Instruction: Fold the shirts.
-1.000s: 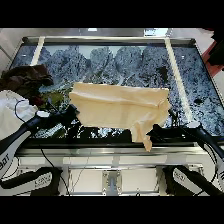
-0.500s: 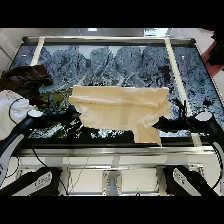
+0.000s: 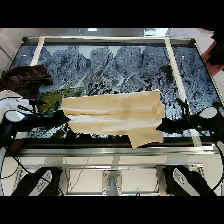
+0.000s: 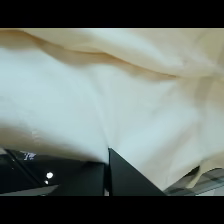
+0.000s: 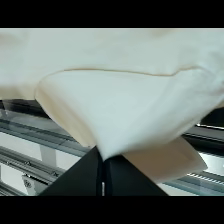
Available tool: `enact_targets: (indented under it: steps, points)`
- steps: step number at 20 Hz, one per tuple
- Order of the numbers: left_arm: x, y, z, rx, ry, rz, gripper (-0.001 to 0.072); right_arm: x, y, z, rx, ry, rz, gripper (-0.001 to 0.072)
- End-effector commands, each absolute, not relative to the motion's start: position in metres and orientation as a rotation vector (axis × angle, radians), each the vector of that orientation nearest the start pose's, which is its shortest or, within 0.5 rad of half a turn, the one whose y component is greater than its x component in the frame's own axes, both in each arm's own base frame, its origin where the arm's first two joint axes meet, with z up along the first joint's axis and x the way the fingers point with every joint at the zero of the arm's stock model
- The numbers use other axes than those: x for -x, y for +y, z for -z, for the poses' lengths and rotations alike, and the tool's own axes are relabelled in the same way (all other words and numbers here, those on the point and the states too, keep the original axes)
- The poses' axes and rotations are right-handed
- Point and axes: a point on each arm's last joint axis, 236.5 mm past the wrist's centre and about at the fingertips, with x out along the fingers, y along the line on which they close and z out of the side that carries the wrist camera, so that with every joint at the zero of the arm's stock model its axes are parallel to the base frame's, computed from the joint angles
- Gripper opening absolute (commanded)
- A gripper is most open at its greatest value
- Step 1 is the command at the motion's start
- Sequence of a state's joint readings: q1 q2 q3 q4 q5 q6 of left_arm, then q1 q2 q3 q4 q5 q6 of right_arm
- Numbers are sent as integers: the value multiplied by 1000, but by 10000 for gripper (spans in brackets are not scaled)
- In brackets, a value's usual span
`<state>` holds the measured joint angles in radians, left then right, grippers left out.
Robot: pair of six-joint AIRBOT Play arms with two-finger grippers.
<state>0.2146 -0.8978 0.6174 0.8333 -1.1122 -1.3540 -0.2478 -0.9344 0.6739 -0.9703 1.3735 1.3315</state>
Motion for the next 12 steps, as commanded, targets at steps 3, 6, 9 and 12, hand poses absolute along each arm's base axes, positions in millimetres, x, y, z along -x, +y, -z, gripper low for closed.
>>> enact_targets:
  steps: [3, 6, 9, 12]
  points:
    - [-316, -63, -55, 535, 1076, 276, 8, -311, 68, -52, -551, 1128, -338, 29]
    - [-329, -56, -52, 497, 1113, 270, 7, -356, 57, -76, -541, 1014, -324, 28]
    - [-325, -70, -15, 423, 1248, 300, 7, -392, 56, -71, -550, 1012, -332, 28]
    - [-325, -88, 28, 332, 1361, 316, 8, -426, 65, -47, -532, 1031, -342, 28]
